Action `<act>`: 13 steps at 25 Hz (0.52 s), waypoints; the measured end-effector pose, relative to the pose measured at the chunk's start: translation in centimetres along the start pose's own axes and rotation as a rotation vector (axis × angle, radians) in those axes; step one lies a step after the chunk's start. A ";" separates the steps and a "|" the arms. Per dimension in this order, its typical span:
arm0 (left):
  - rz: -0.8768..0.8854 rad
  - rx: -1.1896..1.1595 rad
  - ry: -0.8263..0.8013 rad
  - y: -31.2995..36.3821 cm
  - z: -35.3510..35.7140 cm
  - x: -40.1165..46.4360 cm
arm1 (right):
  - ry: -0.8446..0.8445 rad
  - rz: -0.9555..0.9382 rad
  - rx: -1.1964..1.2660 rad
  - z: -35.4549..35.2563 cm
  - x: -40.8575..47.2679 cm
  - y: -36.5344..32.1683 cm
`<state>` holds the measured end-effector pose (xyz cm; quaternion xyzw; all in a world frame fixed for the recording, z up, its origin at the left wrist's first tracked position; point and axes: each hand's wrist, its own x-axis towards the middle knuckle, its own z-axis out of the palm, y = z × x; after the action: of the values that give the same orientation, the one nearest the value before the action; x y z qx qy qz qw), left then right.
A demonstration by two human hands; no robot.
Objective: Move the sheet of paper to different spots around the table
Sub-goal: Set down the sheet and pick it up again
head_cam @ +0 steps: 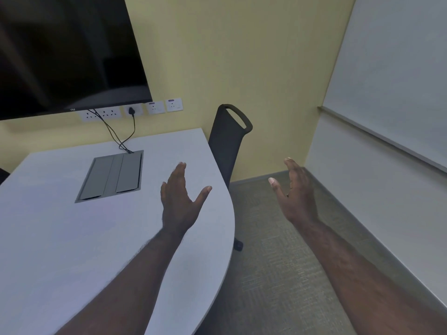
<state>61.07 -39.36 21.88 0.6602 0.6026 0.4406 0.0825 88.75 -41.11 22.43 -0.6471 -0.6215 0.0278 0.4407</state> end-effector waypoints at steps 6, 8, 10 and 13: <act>-0.055 0.076 -0.017 -1.0 6.5 4.2 | -0.153 -0.128 0.012 4.7 8.2 6.0; -0.105 0.063 -0.019 -1.1 8.3 5.3 | -0.209 -0.170 0.034 6.2 11.1 7.7; -0.146 0.089 -0.016 -1.5 9.3 5.8 | -0.261 -0.220 0.042 7.9 13.5 8.6; -0.187 0.204 0.010 -2.6 10.0 6.3 | -0.347 -0.296 0.071 10.6 16.8 8.7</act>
<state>65.26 -28.95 17.29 0.6037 0.7038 0.3707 0.0524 93.13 -20.13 19.27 -0.5185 -0.7748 0.0956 0.3489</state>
